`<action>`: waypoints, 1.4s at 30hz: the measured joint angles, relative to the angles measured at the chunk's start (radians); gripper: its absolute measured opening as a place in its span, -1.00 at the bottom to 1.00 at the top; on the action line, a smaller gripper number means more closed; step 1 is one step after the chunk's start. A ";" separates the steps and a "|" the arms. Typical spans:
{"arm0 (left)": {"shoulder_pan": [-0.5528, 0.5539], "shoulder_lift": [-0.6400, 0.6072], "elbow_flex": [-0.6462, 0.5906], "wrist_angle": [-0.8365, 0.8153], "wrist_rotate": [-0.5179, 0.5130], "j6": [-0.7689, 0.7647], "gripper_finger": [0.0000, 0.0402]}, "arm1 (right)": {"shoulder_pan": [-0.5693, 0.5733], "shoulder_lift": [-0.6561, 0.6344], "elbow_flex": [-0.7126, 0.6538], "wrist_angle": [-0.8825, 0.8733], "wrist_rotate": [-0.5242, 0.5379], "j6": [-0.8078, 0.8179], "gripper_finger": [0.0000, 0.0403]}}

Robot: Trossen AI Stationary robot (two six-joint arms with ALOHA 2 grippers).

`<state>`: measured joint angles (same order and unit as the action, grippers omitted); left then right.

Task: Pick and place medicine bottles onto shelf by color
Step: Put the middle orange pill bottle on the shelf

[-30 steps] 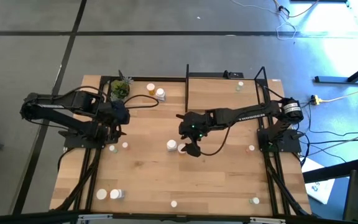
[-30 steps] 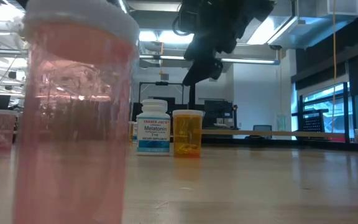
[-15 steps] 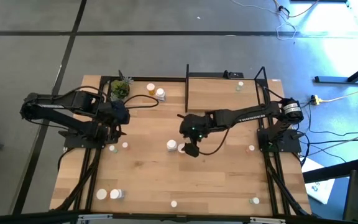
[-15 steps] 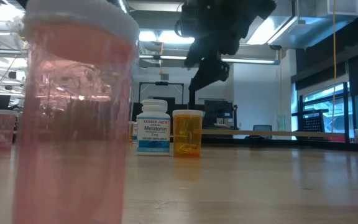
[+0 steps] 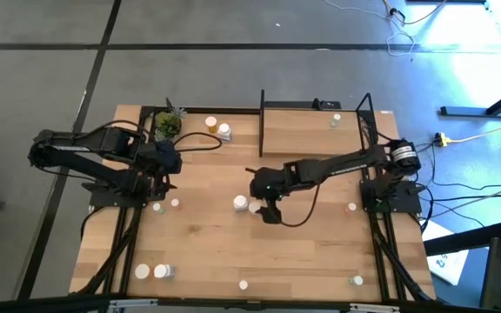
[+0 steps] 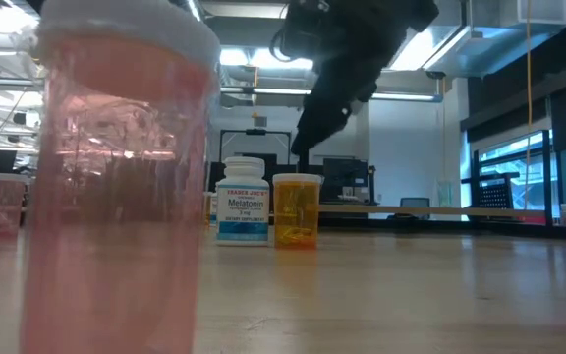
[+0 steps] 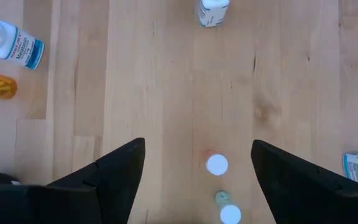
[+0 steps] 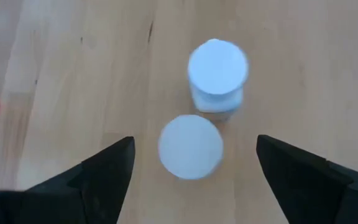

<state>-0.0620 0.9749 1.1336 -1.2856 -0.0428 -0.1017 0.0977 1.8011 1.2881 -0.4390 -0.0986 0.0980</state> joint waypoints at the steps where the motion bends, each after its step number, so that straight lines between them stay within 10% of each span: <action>1: 0.000 0.000 0.000 0.001 0.000 0.000 0.44 | 0.003 0.011 0.000 0.007 -0.001 0.001 0.68; 25: 0.000 0.000 0.000 0.002 0.000 0.000 0.44 | 0.011 0.126 0.000 0.040 0.001 -0.006 0.65; 42: 0.000 0.000 0.000 0.003 0.000 0.000 0.44 | 0.009 0.125 0.000 0.056 0.006 0.037 0.01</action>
<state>-0.0620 0.9752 1.1336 -1.2831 -0.0425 -0.1013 0.1063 1.9263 1.2881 -0.3828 -0.0926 0.1349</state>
